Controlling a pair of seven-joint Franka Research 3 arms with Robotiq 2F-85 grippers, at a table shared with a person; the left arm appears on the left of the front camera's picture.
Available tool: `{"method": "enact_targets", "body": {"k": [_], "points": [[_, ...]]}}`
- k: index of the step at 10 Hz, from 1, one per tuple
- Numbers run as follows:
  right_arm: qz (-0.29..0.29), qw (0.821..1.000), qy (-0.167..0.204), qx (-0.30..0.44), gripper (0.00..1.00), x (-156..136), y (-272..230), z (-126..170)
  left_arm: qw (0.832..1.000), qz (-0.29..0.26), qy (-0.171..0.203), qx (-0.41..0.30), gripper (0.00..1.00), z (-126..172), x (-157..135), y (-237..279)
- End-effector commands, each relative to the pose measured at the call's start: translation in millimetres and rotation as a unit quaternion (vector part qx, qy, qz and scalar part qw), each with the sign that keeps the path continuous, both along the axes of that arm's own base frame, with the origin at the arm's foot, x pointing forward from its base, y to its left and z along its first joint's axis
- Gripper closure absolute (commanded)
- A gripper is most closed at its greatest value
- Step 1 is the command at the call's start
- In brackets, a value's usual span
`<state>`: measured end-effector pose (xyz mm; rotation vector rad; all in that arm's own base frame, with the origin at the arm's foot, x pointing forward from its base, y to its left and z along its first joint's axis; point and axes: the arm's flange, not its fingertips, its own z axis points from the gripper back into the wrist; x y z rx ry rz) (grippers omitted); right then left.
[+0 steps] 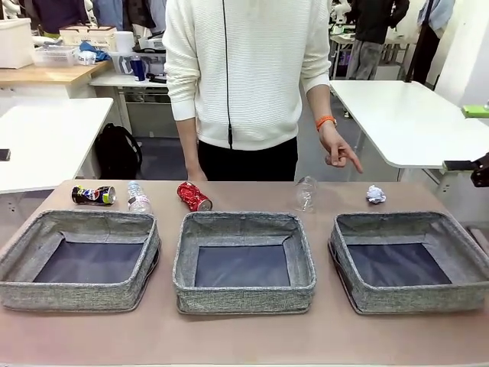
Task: Sort the waste into the appropriate baskets.
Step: Pick up the waste item pointed out by the person.
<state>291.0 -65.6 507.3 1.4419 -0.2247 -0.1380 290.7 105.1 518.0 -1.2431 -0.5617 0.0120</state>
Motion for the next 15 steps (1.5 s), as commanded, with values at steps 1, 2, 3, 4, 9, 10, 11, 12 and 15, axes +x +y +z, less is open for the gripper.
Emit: {"method": "enact_targets", "body": {"k": [1,2,3,4,9,10,11,12,15], "points": [[0.001,1.000,-0.017,0.008,0.00,4.2,0.9,2.2,1.000,-0.003,-0.016,-0.007,0.00,0.9,2.5,-0.8],[0.001,1.000,-0.017,0.008,0.00,4.2,0.9,2.2,1.000,-0.003,-0.016,-0.007,0.00,0.9,2.5,-0.8],[0.001,1.000,-0.017,0.008,0.00,4.2,0.9,2.2,1.000,-0.003,-0.016,-0.007,0.00,0.9,2.5,-0.8],[0.001,1.000,-0.017,0.008,0.00,4.2,0.9,2.2,1.000,-0.003,-0.016,-0.007,0.00,0.9,2.5,-0.8],[-0.312,0.724,0.243,-0.565,0.00,67.8,58.6,17.6,1.000,-0.003,-0.016,-0.007,0.00,0.9,2.5,-0.8],[-0.284,0.695,0.203,-0.628,0.00,75.9,58.6,24.1,1.000,-0.003,-0.016,-0.007,0.00,0.9,2.5,-0.8],[-0.281,0.665,0.185,-0.667,0.00,77.3,53.9,27.2,1.000,-0.003,-0.016,-0.007,0.00,0.9,2.5,-0.8],[-0.303,0.661,0.204,-0.655,0.00,73.0,45.9,31.0,1.000,-0.003,-0.016,-0.007,0.00,0.9,2.5,-0.8],[-0.287,0.841,0.010,-0.458,0.00,74.8,46.6,34.4,1.000,-0.003,-0.016,-0.007,0.00,0.9,2.5,-0.8]]}}
